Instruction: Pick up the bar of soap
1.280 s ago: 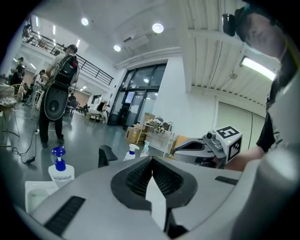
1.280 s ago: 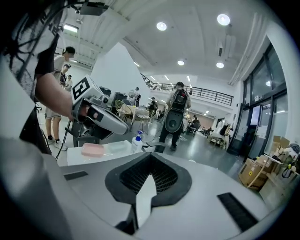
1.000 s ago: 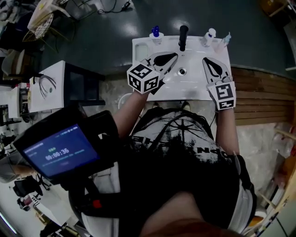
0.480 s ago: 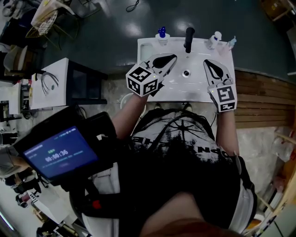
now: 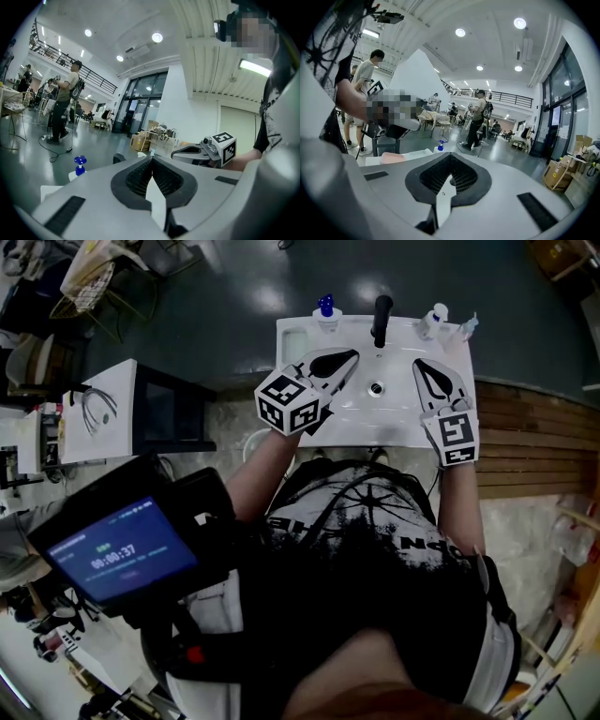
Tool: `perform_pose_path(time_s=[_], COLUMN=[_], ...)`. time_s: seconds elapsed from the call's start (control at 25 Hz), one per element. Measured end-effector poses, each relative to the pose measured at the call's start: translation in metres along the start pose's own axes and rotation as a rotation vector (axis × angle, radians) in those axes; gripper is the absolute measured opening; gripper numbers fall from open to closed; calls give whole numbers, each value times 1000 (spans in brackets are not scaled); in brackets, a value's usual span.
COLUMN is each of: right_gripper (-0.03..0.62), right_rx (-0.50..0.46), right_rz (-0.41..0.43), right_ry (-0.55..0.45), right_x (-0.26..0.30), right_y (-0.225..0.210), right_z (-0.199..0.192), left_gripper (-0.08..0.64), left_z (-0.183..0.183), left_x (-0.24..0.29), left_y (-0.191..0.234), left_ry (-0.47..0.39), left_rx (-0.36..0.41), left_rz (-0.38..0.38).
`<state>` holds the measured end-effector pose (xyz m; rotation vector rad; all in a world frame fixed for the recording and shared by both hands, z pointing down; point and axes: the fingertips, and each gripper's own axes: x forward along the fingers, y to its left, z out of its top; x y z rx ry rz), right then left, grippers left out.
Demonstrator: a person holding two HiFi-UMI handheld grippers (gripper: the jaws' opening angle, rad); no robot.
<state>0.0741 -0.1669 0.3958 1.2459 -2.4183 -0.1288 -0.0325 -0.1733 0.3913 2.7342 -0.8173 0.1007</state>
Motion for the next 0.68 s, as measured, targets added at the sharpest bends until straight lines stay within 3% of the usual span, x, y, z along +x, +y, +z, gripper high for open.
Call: perform_pose_path(time_s=[0.68], right_gripper=[14], right_rx=[22], right_rz=[-55], right_ry=[-1], right_x=[-22], right_y=[-8], right_z=[-1], left_gripper=[12], left_z=[5], left_x=[14], left_y=[-21], left_ry=[3], left_rx=[30], left_rz=[-57])
